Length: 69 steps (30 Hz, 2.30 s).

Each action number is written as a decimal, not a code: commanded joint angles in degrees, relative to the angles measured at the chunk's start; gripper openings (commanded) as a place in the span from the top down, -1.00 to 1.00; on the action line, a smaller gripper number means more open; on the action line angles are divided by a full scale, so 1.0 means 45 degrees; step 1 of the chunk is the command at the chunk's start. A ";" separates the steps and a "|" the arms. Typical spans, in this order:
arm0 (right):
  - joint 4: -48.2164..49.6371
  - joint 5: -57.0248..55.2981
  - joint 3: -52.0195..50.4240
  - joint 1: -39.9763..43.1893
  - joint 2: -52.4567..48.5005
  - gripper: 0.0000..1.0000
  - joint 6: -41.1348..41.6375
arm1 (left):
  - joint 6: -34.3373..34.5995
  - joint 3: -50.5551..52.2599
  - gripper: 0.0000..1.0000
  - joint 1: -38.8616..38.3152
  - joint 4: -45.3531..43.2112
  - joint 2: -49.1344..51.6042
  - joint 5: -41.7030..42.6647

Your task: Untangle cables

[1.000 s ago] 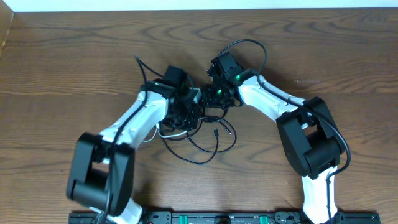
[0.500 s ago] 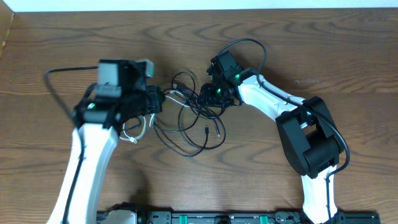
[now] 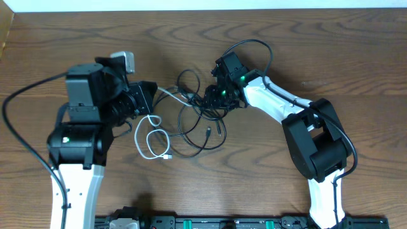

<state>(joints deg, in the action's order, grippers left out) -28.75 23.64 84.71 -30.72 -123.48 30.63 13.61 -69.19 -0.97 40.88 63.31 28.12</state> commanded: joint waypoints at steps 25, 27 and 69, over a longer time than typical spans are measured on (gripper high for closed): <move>-0.0185 -0.1132 -0.0301 0.0141 -0.1020 -0.10 0.0087 | -0.4070 -0.1569 0.26 -0.1462 0.4639 0.4187 0.0850; -0.0180 -0.1132 -0.0301 0.0141 -0.1020 -0.10 0.0087 | -0.4556 -0.0801 0.27 -0.1807 0.4488 0.4226 0.0860; -0.0136 -0.1132 -0.0301 0.0141 -0.1020 -0.18 0.0087 | -0.0413 0.6523 0.35 -0.3662 -0.9394 0.5819 -0.0078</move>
<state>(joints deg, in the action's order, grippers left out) -28.34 23.99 85.30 -30.46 -124.07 30.83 11.14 -39.77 -17.47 -1.28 89.06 28.45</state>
